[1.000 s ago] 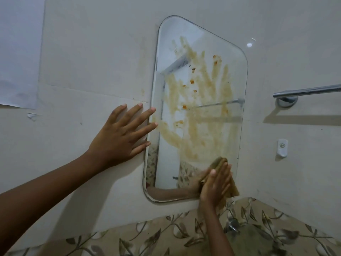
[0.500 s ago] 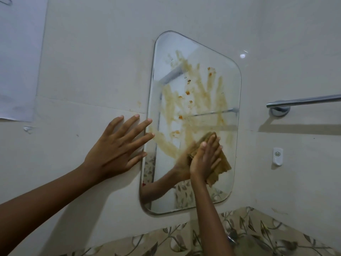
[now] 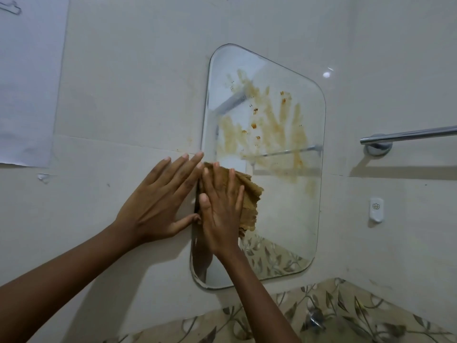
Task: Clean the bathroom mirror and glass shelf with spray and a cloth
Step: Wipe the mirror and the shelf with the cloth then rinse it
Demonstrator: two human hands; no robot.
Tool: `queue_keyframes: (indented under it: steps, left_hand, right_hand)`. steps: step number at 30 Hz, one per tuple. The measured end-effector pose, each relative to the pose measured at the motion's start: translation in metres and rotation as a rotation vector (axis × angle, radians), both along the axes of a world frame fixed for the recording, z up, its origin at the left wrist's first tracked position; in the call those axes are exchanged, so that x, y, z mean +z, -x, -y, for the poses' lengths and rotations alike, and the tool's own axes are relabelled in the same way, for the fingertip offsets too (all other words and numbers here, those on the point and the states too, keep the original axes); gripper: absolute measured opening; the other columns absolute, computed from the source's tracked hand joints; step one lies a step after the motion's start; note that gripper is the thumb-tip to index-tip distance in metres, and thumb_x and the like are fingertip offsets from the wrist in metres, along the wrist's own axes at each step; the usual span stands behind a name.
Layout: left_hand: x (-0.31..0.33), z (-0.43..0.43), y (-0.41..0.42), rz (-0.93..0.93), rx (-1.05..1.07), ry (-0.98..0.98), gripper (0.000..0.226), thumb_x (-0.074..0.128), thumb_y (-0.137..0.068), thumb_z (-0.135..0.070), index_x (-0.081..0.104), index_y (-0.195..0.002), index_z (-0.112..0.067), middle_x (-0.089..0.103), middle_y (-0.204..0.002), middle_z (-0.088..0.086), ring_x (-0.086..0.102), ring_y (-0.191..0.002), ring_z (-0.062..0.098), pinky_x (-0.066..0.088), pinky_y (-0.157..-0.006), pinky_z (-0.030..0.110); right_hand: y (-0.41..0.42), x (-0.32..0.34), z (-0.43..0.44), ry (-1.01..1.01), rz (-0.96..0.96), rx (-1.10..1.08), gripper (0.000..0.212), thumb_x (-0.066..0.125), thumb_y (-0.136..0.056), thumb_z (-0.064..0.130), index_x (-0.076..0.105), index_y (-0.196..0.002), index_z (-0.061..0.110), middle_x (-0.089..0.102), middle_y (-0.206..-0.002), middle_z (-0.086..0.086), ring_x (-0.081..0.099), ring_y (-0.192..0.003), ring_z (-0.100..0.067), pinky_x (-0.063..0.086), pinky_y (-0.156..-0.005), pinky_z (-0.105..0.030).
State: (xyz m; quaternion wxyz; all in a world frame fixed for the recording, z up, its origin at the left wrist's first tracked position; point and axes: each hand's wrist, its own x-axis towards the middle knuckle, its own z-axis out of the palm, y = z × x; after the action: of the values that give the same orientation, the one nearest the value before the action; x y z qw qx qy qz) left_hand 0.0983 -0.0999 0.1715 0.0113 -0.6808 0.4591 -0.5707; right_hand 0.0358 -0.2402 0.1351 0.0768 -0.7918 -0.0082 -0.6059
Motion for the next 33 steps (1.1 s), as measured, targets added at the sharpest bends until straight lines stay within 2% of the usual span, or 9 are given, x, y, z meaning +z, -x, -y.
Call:
queue_keyframes:
  steps: [5,10,14,19,21,24,27,29,33]
  left_hand:
    - [0.001,-0.002,0.001,0.023,-0.005,-0.039,0.088,0.040,-0.080,-0.067,0.014,-0.148,-0.017,0.016,-0.157,0.007,0.020,-0.142,0.031,0.022,-0.112,0.051]
    - [0.000,0.000,0.001,0.035,0.059,-0.037,0.079,0.030,-0.085,-0.063,0.016,-0.148,-0.017,0.017,-0.156,0.004,0.017,-0.143,0.028,0.018,-0.113,0.050]
    - [0.000,0.001,-0.001,0.042,0.101,-0.054,0.084,0.027,-0.083,-0.069,0.022,-0.147,-0.014,0.017,-0.156,0.005,0.018,-0.143,0.029,0.019,-0.113,0.051]
    - [0.000,0.001,0.000,0.053,0.106,-0.044,0.087,0.033,-0.081,-0.071,0.023,-0.146,-0.013,0.019,-0.156,0.004,0.019,-0.143,0.030,0.020,-0.113,0.051]
    - [-0.001,0.001,0.001,0.050,0.099,-0.041,0.088,0.035,-0.081,-0.071,0.023,-0.146,-0.014,0.019,-0.156,0.004,0.018,-0.143,0.029,0.020,-0.113,0.051]
    - [-0.001,0.001,0.001,0.052,0.088,-0.034,0.088,0.037,-0.080,-0.070,0.023,-0.146,-0.014,0.019,-0.156,0.004,0.017,-0.143,0.029,0.020,-0.113,0.052]
    - [-0.001,0.001,0.000,0.056,0.074,-0.033,0.088,0.038,-0.080,-0.070,0.023,-0.146,-0.014,0.019,-0.156,0.005,0.017,-0.143,0.030,0.020,-0.113,0.052]
    - [-0.001,0.001,0.000,0.055,0.066,-0.032,0.089,0.039,-0.079,-0.070,0.024,-0.146,-0.013,0.020,-0.156,0.005,0.017,-0.143,0.030,0.019,-0.113,0.052]
    - [-0.002,0.001,0.001,0.045,0.067,-0.032,0.089,0.040,-0.079,-0.070,0.022,-0.147,-0.014,0.017,-0.156,0.005,0.016,-0.143,0.030,0.021,-0.112,0.053]
  right_hand:
    - [0.001,-0.034,0.012,0.087,-0.055,-0.035,0.049,0.008,-0.098,0.046,0.006,-0.146,0.040,-0.009,-0.157,0.021,-0.010,-0.147,-0.017,-0.014,-0.116,-0.032]
    - [0.006,-0.065,0.025,0.148,-0.094,-0.097,0.049,0.012,-0.099,0.044,0.005,-0.147,0.039,-0.005,-0.159,0.014,-0.006,-0.147,-0.023,-0.009,-0.118,-0.037]
    - [0.012,-0.090,0.044,0.132,-0.108,-0.174,0.051,0.013,-0.099,0.045,0.006,-0.148,0.036,0.000,-0.160,0.009,-0.003,-0.147,-0.023,-0.007,-0.118,-0.036]
    - [0.017,-0.099,0.085,-0.220,0.038,-0.286,0.052,0.006,-0.096,0.050,-0.003,-0.147,0.041,-0.008,-0.158,0.017,-0.006,-0.147,-0.013,-0.008,-0.118,-0.034]
    - [0.019,-0.091,0.104,-0.428,0.120,-0.292,0.055,0.000,-0.093,0.057,-0.004,-0.145,0.043,-0.007,-0.157,0.018,-0.005,-0.147,-0.013,-0.006,-0.118,-0.041]
    - [0.024,-0.068,0.134,-0.721,0.258,-0.259,0.073,-0.008,-0.083,0.070,0.003,-0.146,0.035,0.006,-0.158,0.009,0.003,-0.147,-0.020,0.002,-0.118,-0.050]
    - [0.031,-0.029,0.163,-0.951,0.305,-0.278,0.067,0.002,-0.089,0.059,0.010,-0.149,0.030,0.009,-0.160,0.005,0.004,-0.147,-0.022,0.000,-0.116,-0.050]
    - [0.033,0.003,0.173,-1.011,0.330,-0.255,0.055,0.012,-0.097,0.047,0.012,-0.149,0.029,0.009,-0.160,0.005,0.003,-0.147,-0.023,-0.002,-0.116,-0.051]
    - [0.031,0.062,0.167,-0.953,0.317,-0.214,0.054,0.012,-0.098,0.046,0.007,-0.149,0.028,0.003,-0.160,0.006,-0.002,-0.147,-0.022,-0.007,-0.116,-0.052]
